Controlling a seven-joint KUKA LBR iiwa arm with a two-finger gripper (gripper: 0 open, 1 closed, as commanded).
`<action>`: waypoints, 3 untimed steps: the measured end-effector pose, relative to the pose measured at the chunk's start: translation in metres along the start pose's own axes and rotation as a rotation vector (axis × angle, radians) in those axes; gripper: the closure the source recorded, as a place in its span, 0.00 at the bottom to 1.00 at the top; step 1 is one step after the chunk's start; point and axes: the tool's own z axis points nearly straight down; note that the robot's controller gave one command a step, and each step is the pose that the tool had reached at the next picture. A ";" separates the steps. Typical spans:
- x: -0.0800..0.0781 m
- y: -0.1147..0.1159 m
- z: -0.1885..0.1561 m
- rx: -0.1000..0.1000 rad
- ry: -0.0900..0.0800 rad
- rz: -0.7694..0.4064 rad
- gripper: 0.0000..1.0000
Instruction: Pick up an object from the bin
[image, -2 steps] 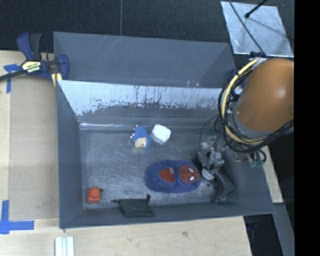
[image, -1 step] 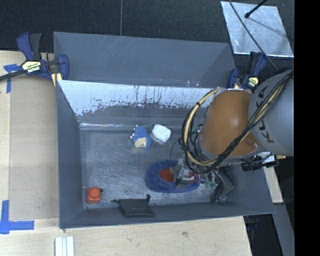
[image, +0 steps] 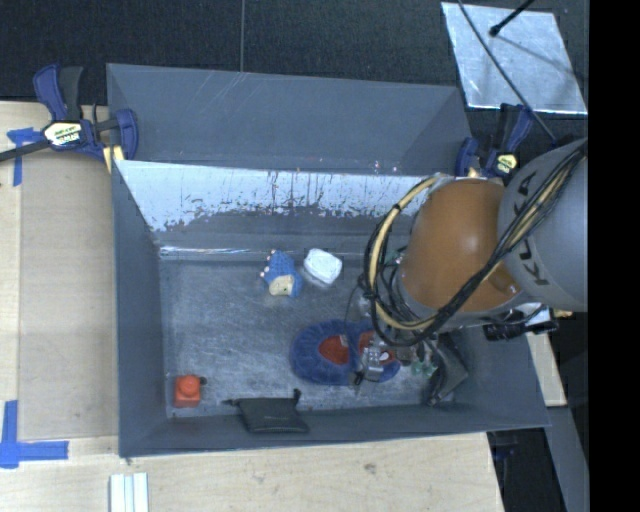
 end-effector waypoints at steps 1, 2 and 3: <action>0.000 0.010 0.080 -0.001 -0.008 0.010 0.00; -0.001 0.010 0.074 -0.001 -0.010 0.009 1.00; -0.019 0.007 -0.041 -0.002 -0.010 -0.004 1.00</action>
Offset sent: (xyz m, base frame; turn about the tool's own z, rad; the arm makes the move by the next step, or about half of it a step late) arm -0.0004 0.0106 -0.0774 0.0103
